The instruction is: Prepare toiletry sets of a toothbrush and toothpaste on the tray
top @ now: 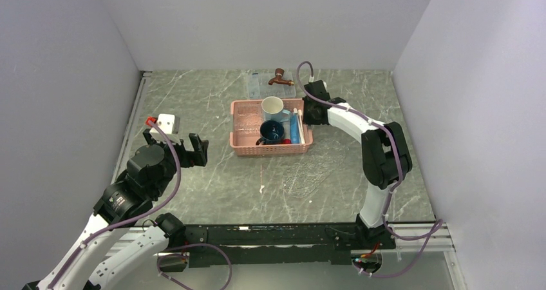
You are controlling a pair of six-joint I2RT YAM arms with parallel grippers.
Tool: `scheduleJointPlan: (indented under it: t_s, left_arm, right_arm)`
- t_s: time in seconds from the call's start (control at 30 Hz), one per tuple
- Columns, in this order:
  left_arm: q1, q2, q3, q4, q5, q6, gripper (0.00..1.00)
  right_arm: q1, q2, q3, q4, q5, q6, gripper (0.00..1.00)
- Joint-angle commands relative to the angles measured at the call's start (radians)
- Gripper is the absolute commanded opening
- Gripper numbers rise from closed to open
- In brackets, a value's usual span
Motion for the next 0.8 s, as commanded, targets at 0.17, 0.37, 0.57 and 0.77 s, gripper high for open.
scheduleJointPlan:
  t_s: [0.17, 0.37, 0.57, 0.77]
  left_arm:
    - [-0.003, -0.005, 0.011, -0.004, -0.033, -0.009, 0.99]
    - [-0.003, -0.002, 0.010, -0.007, -0.044, -0.016, 0.99]
    - [-0.002, 0.019, 0.012, 0.003, 0.037, -0.018, 0.99]
    - [-0.002, 0.082, 0.029, -0.060, 0.152, -0.078, 0.99]
  right_arm:
    - [0.001, -0.080, -0.014, 0.027, 0.001, 0.034, 0.32]
    - [0.000, -0.167, -0.005, -0.003, 0.010, 0.018, 0.56]
    - [-0.013, -0.289, -0.044, -0.043, 0.035, -0.009, 0.61]
    - [-0.055, -0.431, -0.144, -0.069, 0.049, -0.029, 0.62]
